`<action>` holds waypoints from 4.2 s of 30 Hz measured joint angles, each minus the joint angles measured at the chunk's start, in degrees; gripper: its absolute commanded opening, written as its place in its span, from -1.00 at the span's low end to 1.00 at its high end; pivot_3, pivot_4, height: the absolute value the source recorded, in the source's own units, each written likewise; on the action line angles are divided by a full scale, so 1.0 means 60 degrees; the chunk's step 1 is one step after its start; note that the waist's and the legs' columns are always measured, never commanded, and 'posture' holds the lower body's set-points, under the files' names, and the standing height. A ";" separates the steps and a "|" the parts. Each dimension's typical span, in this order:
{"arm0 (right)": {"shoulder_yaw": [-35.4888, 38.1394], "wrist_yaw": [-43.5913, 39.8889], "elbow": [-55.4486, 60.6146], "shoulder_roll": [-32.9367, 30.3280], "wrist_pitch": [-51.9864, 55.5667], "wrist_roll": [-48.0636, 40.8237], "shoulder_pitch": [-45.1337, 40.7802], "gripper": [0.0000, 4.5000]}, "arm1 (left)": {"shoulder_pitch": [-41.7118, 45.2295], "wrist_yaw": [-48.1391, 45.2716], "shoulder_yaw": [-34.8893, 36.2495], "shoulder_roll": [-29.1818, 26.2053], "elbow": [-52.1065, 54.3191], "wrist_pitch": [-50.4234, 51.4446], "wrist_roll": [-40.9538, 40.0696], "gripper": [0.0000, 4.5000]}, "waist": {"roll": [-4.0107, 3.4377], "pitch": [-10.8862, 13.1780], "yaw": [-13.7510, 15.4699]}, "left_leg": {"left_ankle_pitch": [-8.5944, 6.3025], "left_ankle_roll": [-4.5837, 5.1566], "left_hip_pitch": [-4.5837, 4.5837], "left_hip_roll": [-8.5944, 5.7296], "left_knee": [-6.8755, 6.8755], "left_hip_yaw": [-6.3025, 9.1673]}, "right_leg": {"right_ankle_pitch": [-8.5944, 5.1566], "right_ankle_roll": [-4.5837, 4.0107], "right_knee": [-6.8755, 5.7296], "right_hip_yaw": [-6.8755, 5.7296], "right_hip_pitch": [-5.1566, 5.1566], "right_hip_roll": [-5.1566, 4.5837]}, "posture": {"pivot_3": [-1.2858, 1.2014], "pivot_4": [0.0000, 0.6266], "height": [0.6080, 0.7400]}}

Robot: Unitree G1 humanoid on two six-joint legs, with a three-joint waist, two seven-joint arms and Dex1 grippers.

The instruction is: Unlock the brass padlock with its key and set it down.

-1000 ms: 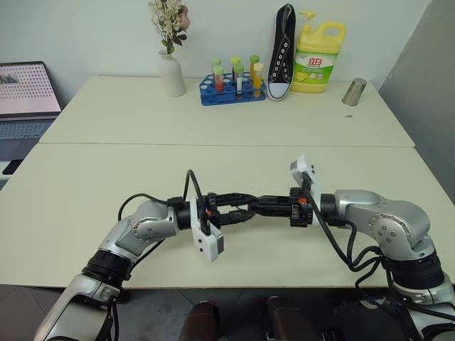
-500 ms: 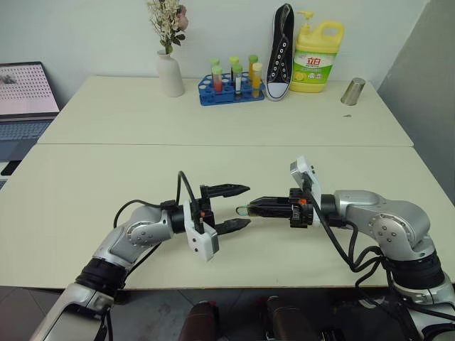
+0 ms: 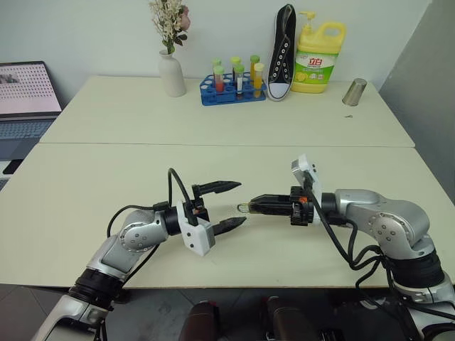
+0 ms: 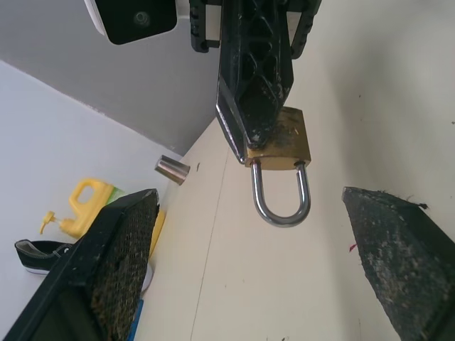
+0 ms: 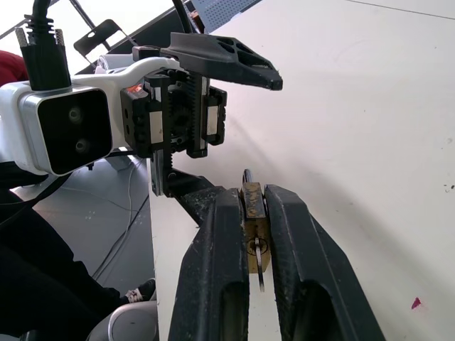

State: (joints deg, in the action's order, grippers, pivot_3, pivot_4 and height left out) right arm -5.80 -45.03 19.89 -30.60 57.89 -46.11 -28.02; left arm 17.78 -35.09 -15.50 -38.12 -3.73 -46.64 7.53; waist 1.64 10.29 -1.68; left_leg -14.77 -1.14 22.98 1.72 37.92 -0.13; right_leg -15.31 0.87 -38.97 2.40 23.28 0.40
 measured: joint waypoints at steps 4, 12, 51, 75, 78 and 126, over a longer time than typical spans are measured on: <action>0.0009 0.0023 0.0000 0.0011 0.0000 -0.0008 0.0001 -0.95 | -0.0063 -0.0187 0.0001 0.0069 0.0032 0.0574 -0.0442 0.93 | 0.0000 0.0000 -0.0001 | 0.0000 0.0000 0.0000 0.0001 0.0000 0.0000 | 0.0000 0.0001 0.0000 -0.0001 0.0000 0.0000 | 0.03 -0.52 1.00; 0.0043 0.0020 0.0001 -0.0039 -0.0007 -0.0018 0.0001 -0.95 | -0.0468 -0.1618 0.0261 0.0111 0.1224 0.4606 -0.3757 0.93 | 0.0000 0.0000 -0.0013 | 0.0000 0.0000 -0.0001 0.0001 0.0001 0.0005 | -0.0021 0.0035 -0.0002 -0.0002 0.0000 0.0006 | 0.03 -0.52 1.00; 0.0462 0.0329 0.0000 0.0200 -0.0030 -0.0085 -0.0119 -0.95 | 0.0237 -0.3283 0.1177 0.1709 0.1835 1.1657 -0.6373 -1.00 | 0.0000 0.0001 -0.0007 | 0.0000 0.0000 0.0001 -0.0002 0.0001 0.0006 | -0.0023 0.0038 0.0003 0.0011 0.0001 0.0047 | 0.03 -0.52 1.00; 0.0452 0.0235 -0.0039 0.0176 -0.0182 0.0060 -0.0121 -0.96 | 0.0118 -0.3071 0.2242 0.1526 0.3359 1.4058 -0.8232 -1.00 | 0.0001 0.0001 -0.0010 | 0.0000 0.0000 0.0001 -0.0001 0.0000 0.0007 | -0.0025 0.0039 0.0005 0.0011 0.0001 0.0047 | 0.03 -0.52 1.00; 0.0445 0.0228 -0.0041 0.0176 -0.0192 0.0065 -0.0119 -0.96 | 0.0173 -0.2953 0.2305 0.1526 0.3395 1.4307 -0.8427 -1.00 | 0.0001 0.0002 -0.0010 | 0.0000 -0.0001 0.0001 -0.0003 0.0000 0.0006 | -0.0025 0.0039 0.0005 0.0012 0.0001 0.0047 | 0.03 -0.52 1.00; -0.0520 0.1597 -0.2531 0.0933 -0.0022 0.2089 0.0334 -0.38 | -0.1219 -0.5110 0.1797 -0.0235 0.2224 0.8017 -0.4321 1.00 | -0.0016 0.0020 -0.0015 | 0.0000 -0.0001 0.0012 0.0002 -0.0014 -0.0005 | -0.0034 0.0024 0.0011 0.0012 0.0022 0.0014 | 0.03 -0.52 1.00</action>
State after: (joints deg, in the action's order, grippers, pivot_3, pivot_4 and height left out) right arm -8.92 -35.45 4.71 -25.01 57.76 -33.58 -26.01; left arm 10.47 -65.75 -4.72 -39.53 9.61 1.46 -18.40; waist 1.54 10.41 -1.77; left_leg -14.78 -1.14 23.05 1.73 37.83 -0.16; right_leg -15.51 1.01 -38.90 2.47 23.41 0.49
